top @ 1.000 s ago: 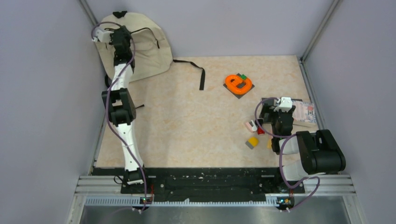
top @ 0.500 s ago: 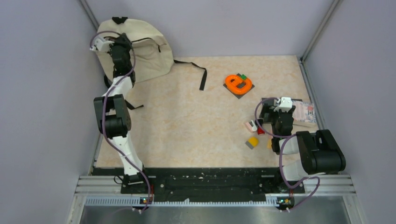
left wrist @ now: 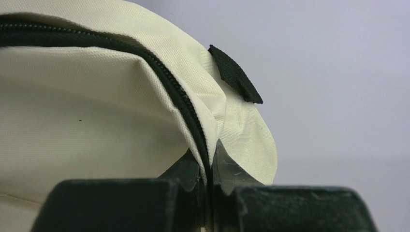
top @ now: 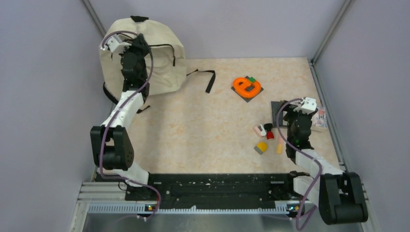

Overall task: Pack the student bag
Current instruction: Pick up the student bag at the corner of the board.

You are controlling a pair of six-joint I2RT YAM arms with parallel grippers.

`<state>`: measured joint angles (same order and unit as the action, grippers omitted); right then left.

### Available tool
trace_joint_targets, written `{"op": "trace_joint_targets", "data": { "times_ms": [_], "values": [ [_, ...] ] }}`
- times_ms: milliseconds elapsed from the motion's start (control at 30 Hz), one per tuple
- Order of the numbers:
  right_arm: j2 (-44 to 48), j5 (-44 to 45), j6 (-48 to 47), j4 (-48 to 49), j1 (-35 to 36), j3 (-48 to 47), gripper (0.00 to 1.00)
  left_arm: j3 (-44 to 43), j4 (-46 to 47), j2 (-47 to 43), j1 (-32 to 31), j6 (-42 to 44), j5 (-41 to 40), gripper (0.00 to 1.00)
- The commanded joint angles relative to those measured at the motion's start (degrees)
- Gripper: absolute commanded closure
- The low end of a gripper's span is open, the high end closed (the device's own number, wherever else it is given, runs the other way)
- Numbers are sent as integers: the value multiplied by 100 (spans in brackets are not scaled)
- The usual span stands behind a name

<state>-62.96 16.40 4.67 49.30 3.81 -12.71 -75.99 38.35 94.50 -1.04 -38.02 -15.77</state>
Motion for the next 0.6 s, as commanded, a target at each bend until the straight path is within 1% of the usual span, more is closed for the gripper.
{"op": "trace_joint_targets", "data": {
  "times_ms": [0,67,100,133,167,233,300,400,467,500,567],
  "values": [
    [996,387,1133,-1788,-55,-757,1,275,525,-1205,-626,408,-390,100],
    [1304,2,1533,-2687,-53,-1108,1,444,355,-1560,-943,391,-553,100],
    [1393,-353,1510,-2843,-56,-1197,1,516,274,-1686,-1108,324,-605,100],
    [1438,-813,1467,-2909,-50,-1240,1,593,171,-1825,-1264,227,-627,100],
    [1450,-1020,1516,-2882,-51,-1249,1,648,78,-1948,-1414,153,-641,100],
    [1423,-2085,1573,-2784,-50,-1312,1,783,-160,-2199,-1711,-23,-686,100],
    [1359,-2891,1525,-2855,-56,-1490,1,966,-291,-2419,-1952,-226,-674,100],
    [1398,-3569,1247,-3233,-56,-1851,1,1300,-525,-2714,-2188,-572,-591,100],
    [1549,-4046,896,-3400,-47,-2009,2,1315,-838,-2814,-2253,-758,-346,100],
    [1642,-4233,794,-3458,-47,-2054,2,1194,-1317,-2820,-2256,-847,-85,100],
    [1809,-4625,811,-3535,-41,-2143,2,1142,-1876,-2877,-2288,-1106,482,100]
  ]
}}
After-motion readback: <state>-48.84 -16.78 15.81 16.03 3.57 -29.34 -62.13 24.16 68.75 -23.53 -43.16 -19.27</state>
